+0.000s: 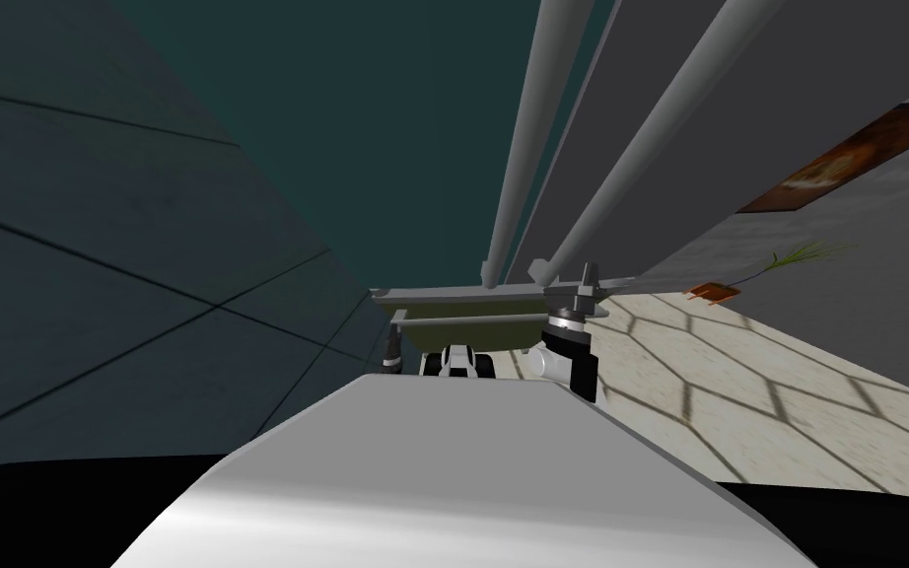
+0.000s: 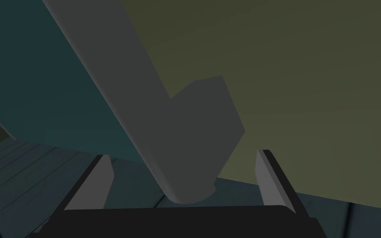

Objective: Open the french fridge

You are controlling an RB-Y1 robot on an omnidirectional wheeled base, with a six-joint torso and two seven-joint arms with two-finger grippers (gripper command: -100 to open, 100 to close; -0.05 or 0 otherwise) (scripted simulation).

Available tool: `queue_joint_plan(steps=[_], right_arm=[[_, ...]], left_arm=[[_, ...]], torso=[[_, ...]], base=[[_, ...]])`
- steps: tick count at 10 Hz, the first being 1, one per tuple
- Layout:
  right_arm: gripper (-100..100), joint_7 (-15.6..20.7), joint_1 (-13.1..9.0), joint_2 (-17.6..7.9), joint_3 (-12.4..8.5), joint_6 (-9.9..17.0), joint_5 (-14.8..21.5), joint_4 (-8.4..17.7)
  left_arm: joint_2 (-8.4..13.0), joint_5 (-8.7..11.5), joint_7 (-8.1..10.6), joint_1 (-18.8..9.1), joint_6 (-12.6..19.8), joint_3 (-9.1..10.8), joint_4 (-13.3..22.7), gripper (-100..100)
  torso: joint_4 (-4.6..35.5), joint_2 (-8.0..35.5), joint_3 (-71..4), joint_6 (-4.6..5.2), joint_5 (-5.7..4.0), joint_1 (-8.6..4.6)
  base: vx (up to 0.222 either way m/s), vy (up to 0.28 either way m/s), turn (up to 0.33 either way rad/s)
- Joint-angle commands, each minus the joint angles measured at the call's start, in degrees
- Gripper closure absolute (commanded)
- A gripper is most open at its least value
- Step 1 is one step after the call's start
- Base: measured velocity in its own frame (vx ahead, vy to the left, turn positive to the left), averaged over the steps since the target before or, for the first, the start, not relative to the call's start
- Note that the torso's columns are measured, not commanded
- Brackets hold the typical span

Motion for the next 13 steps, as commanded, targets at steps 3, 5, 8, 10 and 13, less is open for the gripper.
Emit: queue_joint_plan(steps=[3, 5, 8, 10, 13], right_arm=[[0, -0.05, 0.16, -0.02, 0.12, -0.19, 0.02, -0.11], [0, -0.06, 0.19, -0.02, 0.16, -0.22, 0.03, -0.11], [0, -0.05, 0.19, -0.03, 0.15, -0.22, 0.02, -0.11], [0, -0.05, 0.19, -0.03, 0.15, -0.22, 0.02, -0.11], [0, -0.05, 0.41, 0.02, -0.23, -0.36, -0.07, -0.16]], left_arm=[[1.47, 0.39, 1.1, -2.77, 5.34, 0.56, -2.54, -100], [1.99, 0.52, 1.47, -3.73, 7.11, 0.75, -3.41, -100], [1.22, 0.32, 0.92, -2.29, 4.45, 0.46, -2.11, 100], [0.44, 0.12, 0.37, -0.85, 1.78, 0.17, -0.81, 100], [-0.19, 0.08, -0.05, 0.01, -0.25, 0.08, -0.21, 100]], torso=[[0.12, 0.33, 0.22, 0.25, -0.06, -0.21], [0.29, 0.51, 0.38, 0.44, -0.08, -0.11], [0.24, 0.55, 0.44, 0.4, 0.0, 0.05], [0.08, 0.5, 0.47, 0.38, 0.14, 0.13], [-0.08, 0.33, 0.32, 0.07, 0.3, 0.33]], base=[[-0.026, -0.031, 0.018], [-0.028, -0.033, 0.025], [0.016, 0.011, -0.016], [0.046, 0.048, -0.025], [0.017, 0.021, -0.024]])
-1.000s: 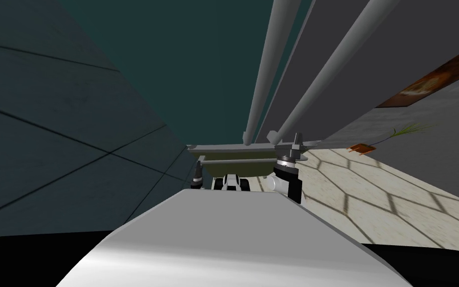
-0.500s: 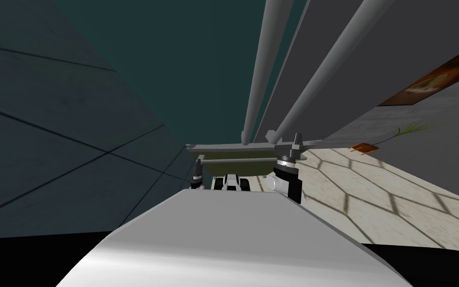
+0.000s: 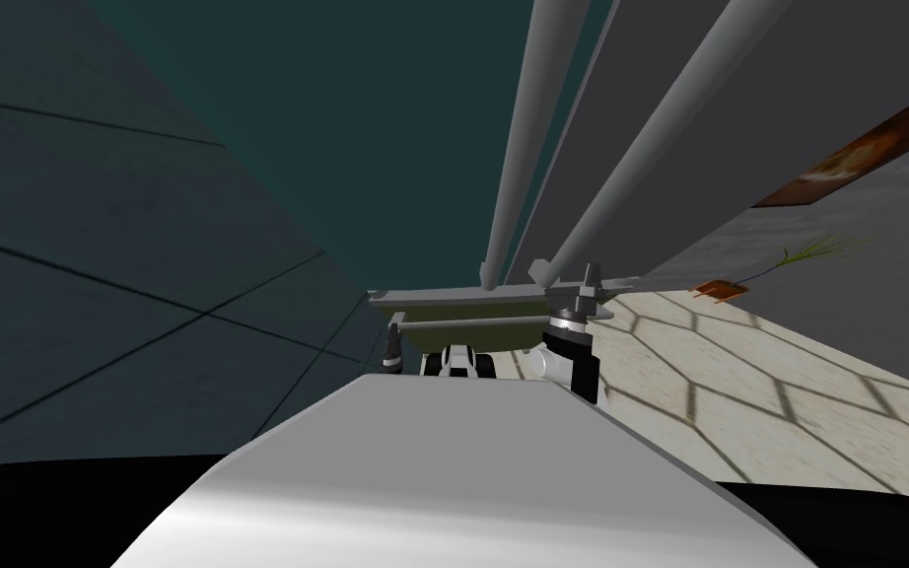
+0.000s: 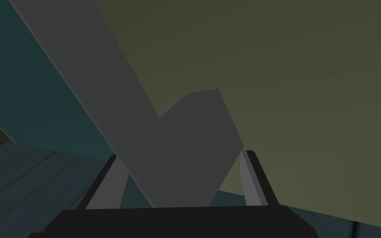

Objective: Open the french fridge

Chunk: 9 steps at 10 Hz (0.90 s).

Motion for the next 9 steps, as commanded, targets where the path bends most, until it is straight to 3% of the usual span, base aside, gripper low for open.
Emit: queue_joint_plan(steps=[1, 4, 6, 9], right_arm=[[0, 0.0, 0.06, 0.02, -0.1, -0.06, -0.03, -0.03], [0, 0.0, 0.04, 0.02, -0.1, -0.07, -0.03, -0.03], [0, 0.0, 0.04, 0.03, -0.1, -0.07, -0.03, -0.03], [0, 0.0, 0.05, 0.02, -0.11, -0.07, -0.03, -0.04]], left_arm=[[0.57, 0.1, 0.51, -0.35, 1.54, 0.18, -0.99, 100], [1.48, 0.24, 1.37, -0.99, 4.07, 0.44, -2.25, 100], [2.7, 0.43, 2.52, -1.84, 7.44, 0.79, -3.93, 100], [2.7, 0.29, 2.85, -0.34, 7.24, 0.42, -5.26, 100]], torso=[[0.07, 0.06, 0.02, -0.01, -0.08, -0.05], [0.3, 0.61, 0.36, 0.11, -0.21, -0.1], [0.38, 0.57, 0.26, 0.13, -0.35, -0.25], [0.39, 0.41, 0.14, 0.17, -0.41, -0.29]], base=[[-0.093, -0.018, 0.017], [-0.138, -0.046, 0.035], [-0.192, -0.066, 0.048], [-0.127, -0.021, 0.026]])
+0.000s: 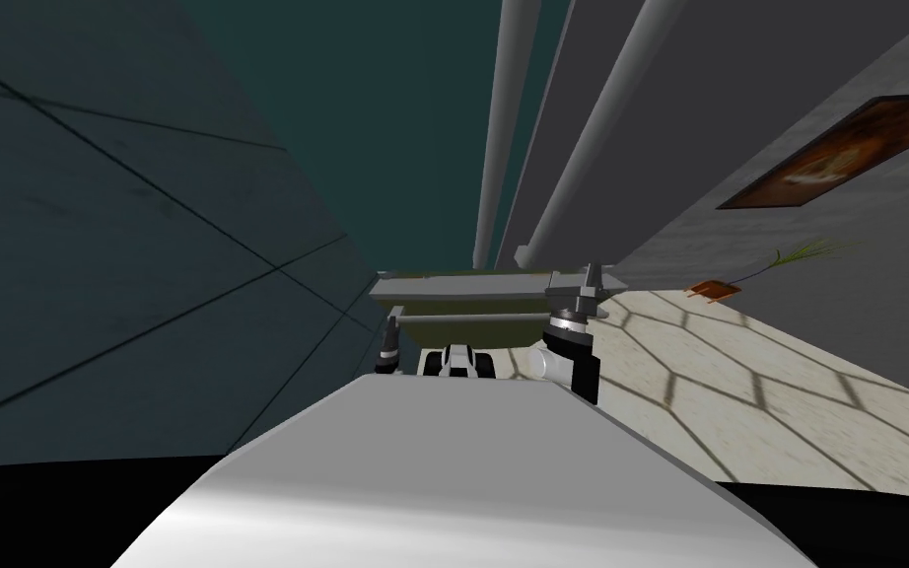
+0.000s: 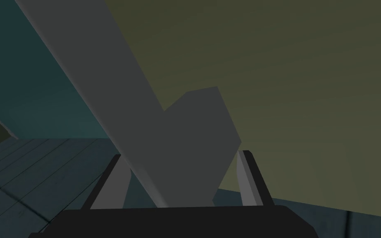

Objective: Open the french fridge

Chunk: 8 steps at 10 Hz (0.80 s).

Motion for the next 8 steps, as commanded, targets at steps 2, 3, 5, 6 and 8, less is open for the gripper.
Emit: queue_joint_plan(steps=[2, 3, 5, 6, 8], right_arm=[[0, 0.0, -0.01, 0.0, 0.0, 0.0, 0.0, 0.0], [0, 0.0, -0.01, 0.0, 0.0, 0.0, 0.0, 0.0], [0, 0.0, 0.0, 0.0, 0.0, 0.0, 0.0, 0.0], [0, 0.0, -0.02, 0.0, 0.0, 0.0, 0.0, 0.0], [0, 0.0, -0.02, 0.0, 0.0, 0.01, 0.0, 0.01]], left_arm=[[0.68, 0.08, 0.79, 0.92, -0.14, -0.05, -1.59, 100], [0.87, 0.09, 1.02, 1.2, -0.18, -0.09, -2.03, 100], [-0.08, -0.56, 0.24, -1.41, 0.65, 1.39, 0.72, 100], [-0.43, -0.84, -0.09, -2.93, 0.85, 2.2, 1.85, 100], [-1.12, -1.38, -0.75, -5.85, 1.25, 3.82, 4.11, 100]], torso=[[0.05, 0.23, 0.17, 0.02, 0.0, -0.13], [0.08, 0.27, 0.17, 0.04, -0.04, -0.21], [0.1, -0.07, -0.01, 0.07, -0.09, -0.13], [0.04, 0.08, 0.06, 0.12, -0.01, -0.07], [0.04, 0.29, 0.24, 0.05, 0.03, -0.14]], base=[[-0.175, -0.04, 0.04], [-0.21, -0.013, 0.037], [-0.139, 0.01, -0.049], [-0.247, 0.028, -0.149], [-0.256, 0.029, -0.107]])
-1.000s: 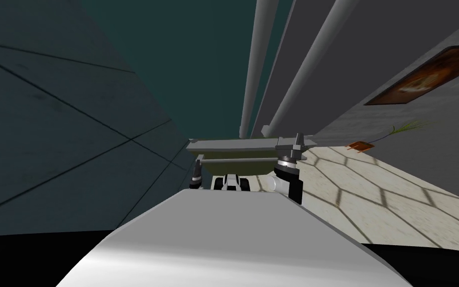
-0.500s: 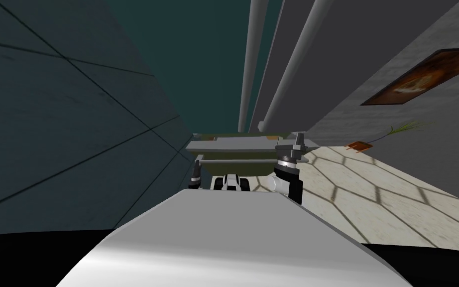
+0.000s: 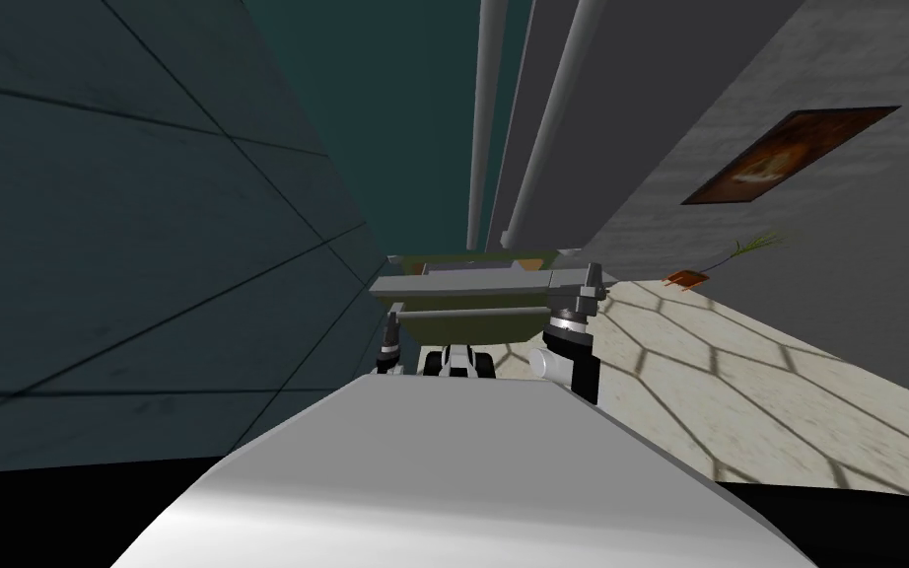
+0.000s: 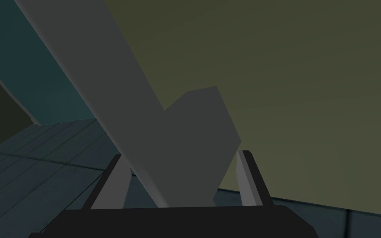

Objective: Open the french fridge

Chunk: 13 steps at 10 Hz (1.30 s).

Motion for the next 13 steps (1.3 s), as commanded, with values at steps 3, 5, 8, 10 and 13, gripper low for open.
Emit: queue_joint_plan(steps=[3, 5, 8, 10, 13], right_arm=[[0, 0.0, 0.01, 0.0, 0.0, 0.0, 0.0, 0.0], [0, 0.0, 0.01, 0.0, 0.0, 0.0, 0.0, 0.0], [0, 0.0, 0.04, 0.0, -0.01, -0.01, 0.0, 0.0], [0, 0.0, 0.04, -0.01, -0.01, -0.01, 0.0, -0.01], [0, 0.0, 0.04, -0.01, -0.01, -0.01, 0.0, 0.0]], left_arm=[[-1.5, -1.27, -1.64, -7.2, 0.54, 3.84, 5.94, 100], [-2.19, -1.82, -2.31, -10.12, 0.94, 5.46, 8.2, 100], [-3.76, -2.37, -2.15, -4.81, 0.87, 4.84, 3.83, 100], [-4.51, -2.66, -2.15, -2.49, 0.53, 4.81, 1.77, 100], [-6.78, -3.56, -2.15, 3.6, -0.49, 4.73, -3.76, 100]], torso=[[0.07, -0.2, -0.17, -0.16, -0.09, 0.2], [0.07, -0.09, -0.1, -0.1, -0.09, 0.01], [-0.03, -0.47, -0.32, 0.05, -0.08, -0.05], [-0.12, -0.41, -0.25, 0.13, 0.05, 0.04], [-0.07, -0.21, -0.14, 0.08, 0.04, 0.02]], base=[[-0.2, 0.043, -0.103], [-0.208, -0.013, -0.085], [-0.048, 0.008, -0.047], [-0.003, 0.03, -0.052], [-0.004, 0.023, -0.073]])
